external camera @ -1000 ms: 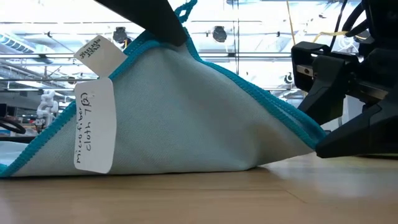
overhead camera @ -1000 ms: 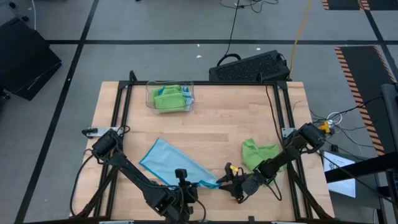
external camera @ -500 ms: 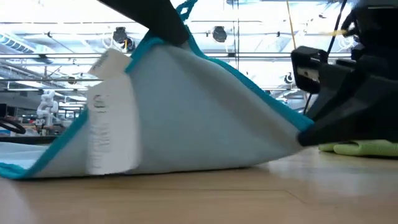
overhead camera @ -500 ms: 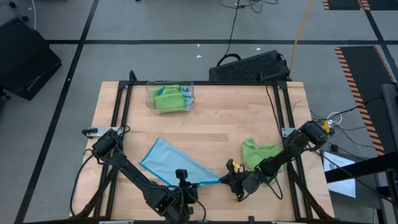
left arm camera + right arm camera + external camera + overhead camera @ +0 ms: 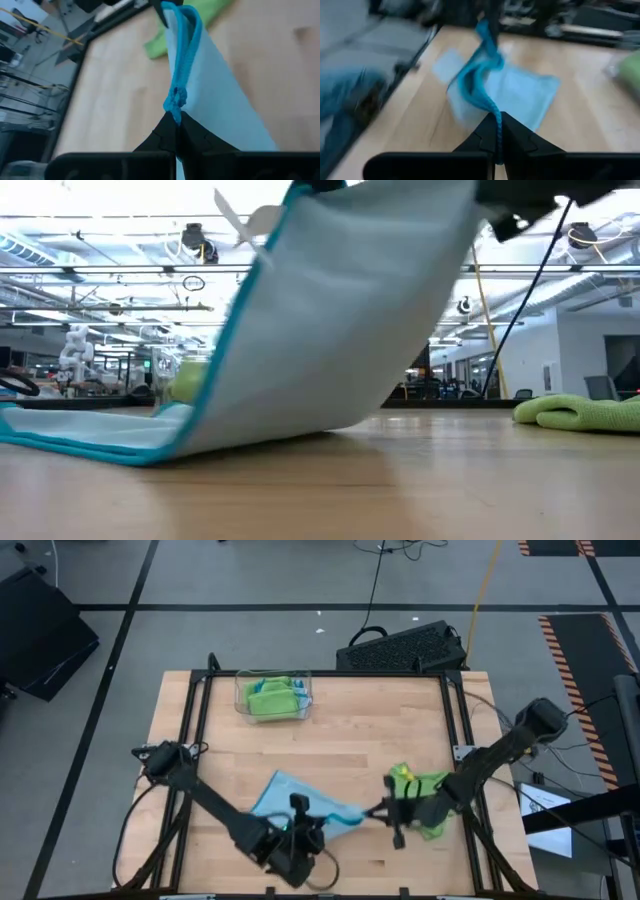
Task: Fold microfiber towels
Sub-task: Fold the blue microfiber cloth
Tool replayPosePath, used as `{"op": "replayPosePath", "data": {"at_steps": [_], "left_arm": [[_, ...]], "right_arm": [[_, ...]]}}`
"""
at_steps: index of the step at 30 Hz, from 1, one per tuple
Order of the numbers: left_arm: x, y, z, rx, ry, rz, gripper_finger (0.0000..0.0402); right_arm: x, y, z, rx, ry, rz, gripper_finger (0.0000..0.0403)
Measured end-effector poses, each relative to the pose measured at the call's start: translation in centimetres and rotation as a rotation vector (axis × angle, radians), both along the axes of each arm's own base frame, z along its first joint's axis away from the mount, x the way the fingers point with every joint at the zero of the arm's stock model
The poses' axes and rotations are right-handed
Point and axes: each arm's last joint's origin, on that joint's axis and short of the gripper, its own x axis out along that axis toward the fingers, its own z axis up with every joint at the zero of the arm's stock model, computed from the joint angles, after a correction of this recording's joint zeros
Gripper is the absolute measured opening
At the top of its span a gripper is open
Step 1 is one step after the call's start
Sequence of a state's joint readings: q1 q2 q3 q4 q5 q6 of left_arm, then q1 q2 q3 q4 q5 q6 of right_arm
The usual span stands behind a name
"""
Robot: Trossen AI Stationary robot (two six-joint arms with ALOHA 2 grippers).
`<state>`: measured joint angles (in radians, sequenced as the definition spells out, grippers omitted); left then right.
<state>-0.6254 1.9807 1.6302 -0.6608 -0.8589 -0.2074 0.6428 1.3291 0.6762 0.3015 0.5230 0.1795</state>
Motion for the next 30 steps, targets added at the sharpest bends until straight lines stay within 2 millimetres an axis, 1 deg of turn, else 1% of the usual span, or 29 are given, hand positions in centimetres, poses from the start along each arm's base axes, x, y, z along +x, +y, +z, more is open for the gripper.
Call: {"op": "replayPosePath", "data": {"at_steps": [3,6,10,12,13,15,18,21,24,30], "left_arm": [[0.6,2.7,2.3,0.017,-0.014,0.012,0.0006],[0.3,5.7,5.9,0.007,-0.054,0.02,0.0005],[-1.4,9.3,10.9,-0.072,-0.121,-0.01,0.0006],[-2.5,10.7,12.8,-0.127,-0.159,-0.023,0.0007],[-2.9,11.2,13.4,-0.155,-0.172,-0.029,0.0006],[-3.6,11.7,14.3,-0.205,-0.182,-0.041,0.0004],[-4.5,12.2,14.4,-0.282,-0.146,-0.028,0.0007],[-5.4,13.4,14.7,-0.228,-0.133,0.058,0.0004],[-5.7,15.3,15.4,-0.192,-0.174,0.154,0.0005],[-5.1,18.7,15.5,-0.136,-0.155,0.228,0.0004]], "right_arm": [[0.1,-1.7,2.3,0.073,-0.1,-0.056,0.0008],[-0.2,-3.5,4.7,0.051,-0.197,-0.085,0.0009],[-0.9,-5.8,8.9,0.031,-0.287,-0.146,0.0008],[-1.3,-6.6,10.7,0.017,-0.284,-0.168,0.0009],[-1.5,-6.9,11.3,0.01,-0.269,-0.175,0.0009],[-1.6,-7.3,12.1,0.001,-0.233,-0.187,0.0009],[-1.4,-7.6,12.9,-0.004,-0.207,-0.179,0.0009],[-0.5,-8.4,13.4,0.003,-0.2,-0.184,0.0009],[0.5,-9.6,14.1,0.013,-0.193,-0.193,0.0009],[2.1,-12.9,15.5,0.027,-0.152,-0.226,0.0009]]}}
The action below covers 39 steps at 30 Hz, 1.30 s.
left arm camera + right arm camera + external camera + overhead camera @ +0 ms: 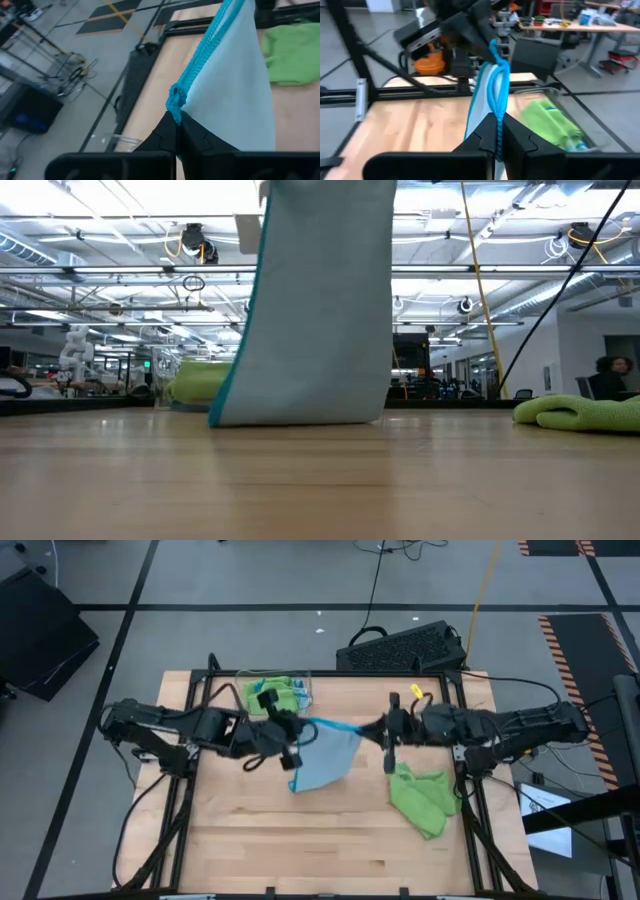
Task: Fold microfiber towels
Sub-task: Fold the blue microfiber cloth
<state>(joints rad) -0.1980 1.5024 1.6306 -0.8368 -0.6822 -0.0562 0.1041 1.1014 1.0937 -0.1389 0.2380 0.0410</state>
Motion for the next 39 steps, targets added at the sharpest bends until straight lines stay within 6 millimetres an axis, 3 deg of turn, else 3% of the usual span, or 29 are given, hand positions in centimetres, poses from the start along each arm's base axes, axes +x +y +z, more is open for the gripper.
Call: {"op": "replayPosePath", "data": {"at_steps": [7,11,14,20,28,35,39], "left_arm": [[0.5,2.6,0.1,-0.027,-0.002,0.025,0.0004],[0.0,2.2,0.9,-0.043,-0.055,0.001,0.0005],[-0.7,0.9,1.0,-0.088,-0.053,-0.021,0.0004],[-1.4,-2.3,-1.0,-0.352,0.023,-0.105,0.0004],[-2.8,-8.2,-5.5,-0.454,0.092,-0.188,0.0004],[-4.1,-13.5,-9.4,-0.517,-0.027,-0.348,0.0004],[-5.2,-15.5,-11.4,-0.531,-0.104,-0.388,0.0006]], "right_arm": [[-0.1,-2.8,1.8,0.02,0.015,-0.043,0.0009],[-0.4,-2.9,2.7,0.048,0.015,-0.005,0.0009],[-0.6,-2.0,2.1,0.109,0.087,0.06,0.0009],[-0.6,1.2,-0.8,0.187,0.249,0.153,0.0009],[0.9,7.0,-5.4,0.198,0.334,0.309,0.0009],[2.2,11.9,-9.6,0.209,0.388,0.432,0.0009],[2.9,14.6,-11.3,0.206,0.376,0.498,0.0009]]}}
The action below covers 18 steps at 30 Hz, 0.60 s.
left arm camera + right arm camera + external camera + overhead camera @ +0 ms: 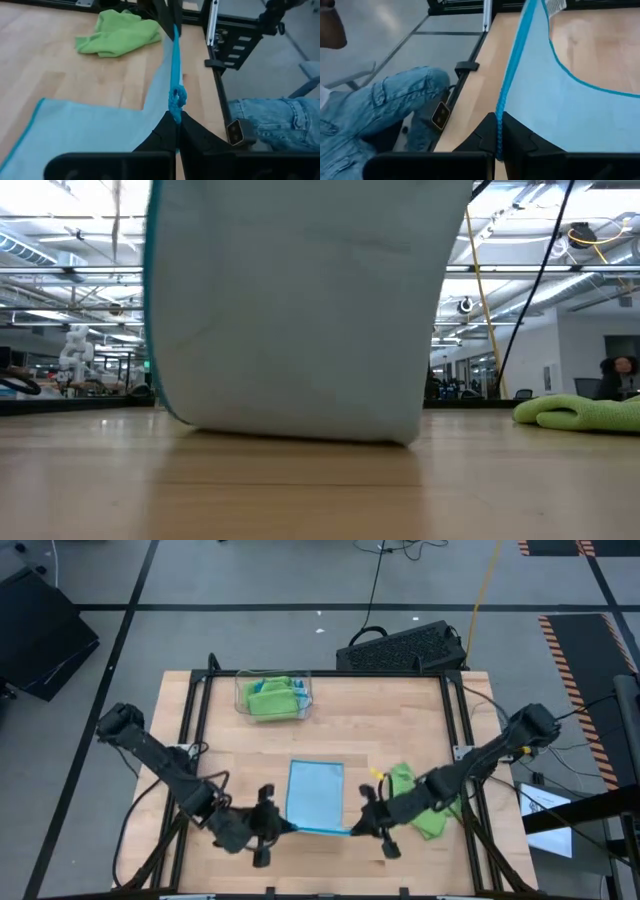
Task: Fold microfiber towels
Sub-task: Fold the blue microfiber cloth
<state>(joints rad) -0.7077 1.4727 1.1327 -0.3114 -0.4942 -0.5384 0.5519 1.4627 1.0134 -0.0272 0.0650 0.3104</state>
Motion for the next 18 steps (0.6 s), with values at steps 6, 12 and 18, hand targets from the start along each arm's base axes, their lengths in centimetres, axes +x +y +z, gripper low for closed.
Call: {"op": "replayPosePath", "data": {"at_steps": [6,12,18], "left_arm": [[-1.9,-1.3,-3.0,-0.022,-0.042,0.026,0.0004],[-2.4,-0.8,-5.5,-0.001,-0.042,0.082,0.0004],[-2.1,1.5,-7.1,0.135,0.008,0.185,0.0008]], "right_arm": [[0.7,2.2,-1.9,-0.017,-0.044,-0.061,0.0009],[1.2,2.0,-2.9,-0.055,-0.026,-0.129,0.0009],[2.1,-0.8,-3.5,-0.209,0.007,-0.257,0.0009]]}}
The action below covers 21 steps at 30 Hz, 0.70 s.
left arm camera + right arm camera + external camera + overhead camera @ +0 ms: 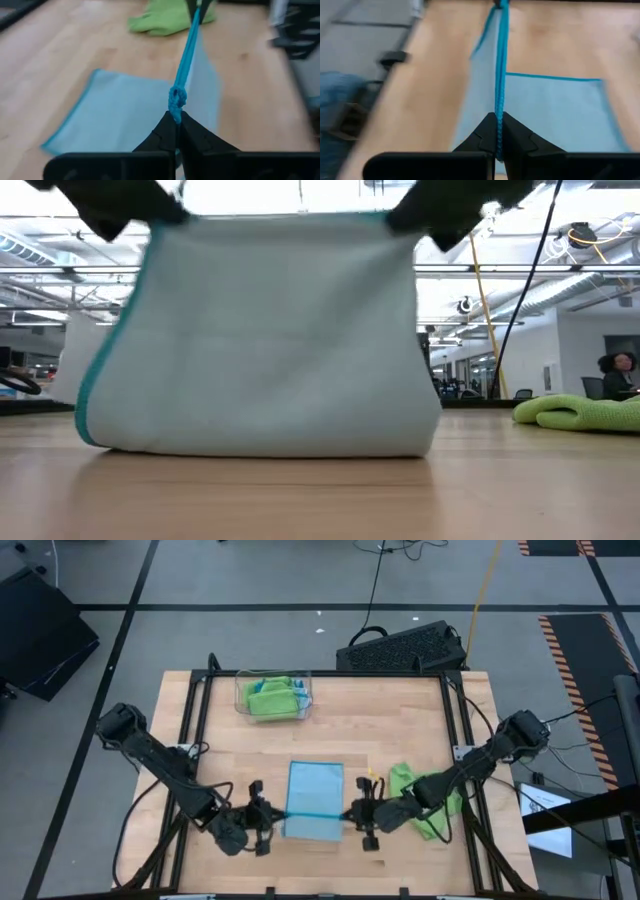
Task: Fold microfiber towels
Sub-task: Fold the blue microfiber cloth
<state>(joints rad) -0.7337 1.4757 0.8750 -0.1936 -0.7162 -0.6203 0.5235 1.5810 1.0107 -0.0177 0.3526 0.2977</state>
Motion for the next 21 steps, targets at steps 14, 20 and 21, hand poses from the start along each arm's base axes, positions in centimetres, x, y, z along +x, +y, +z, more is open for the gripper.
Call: {"op": "replayPosePath", "data": {"at_steps": [14,20,21], "left_arm": [[1.6,5.5,-1.4,0.084,0.166,0.244,0.0007],[3.0,7.2,-3.1,0.143,0.251,0.268,0.0004],[3.3,7.4,-3.6,0.152,0.271,0.27,0.0005]], "right_arm": [[1.5,-8.1,-3.1,-0.127,0.038,-0.201,0.0009],[1.1,-9.8,-4.3,-0.141,-0.01,-0.231,0.0009],[1.1,-10.0,-4.5,-0.14,-0.005,-0.236,0.0009]]}}
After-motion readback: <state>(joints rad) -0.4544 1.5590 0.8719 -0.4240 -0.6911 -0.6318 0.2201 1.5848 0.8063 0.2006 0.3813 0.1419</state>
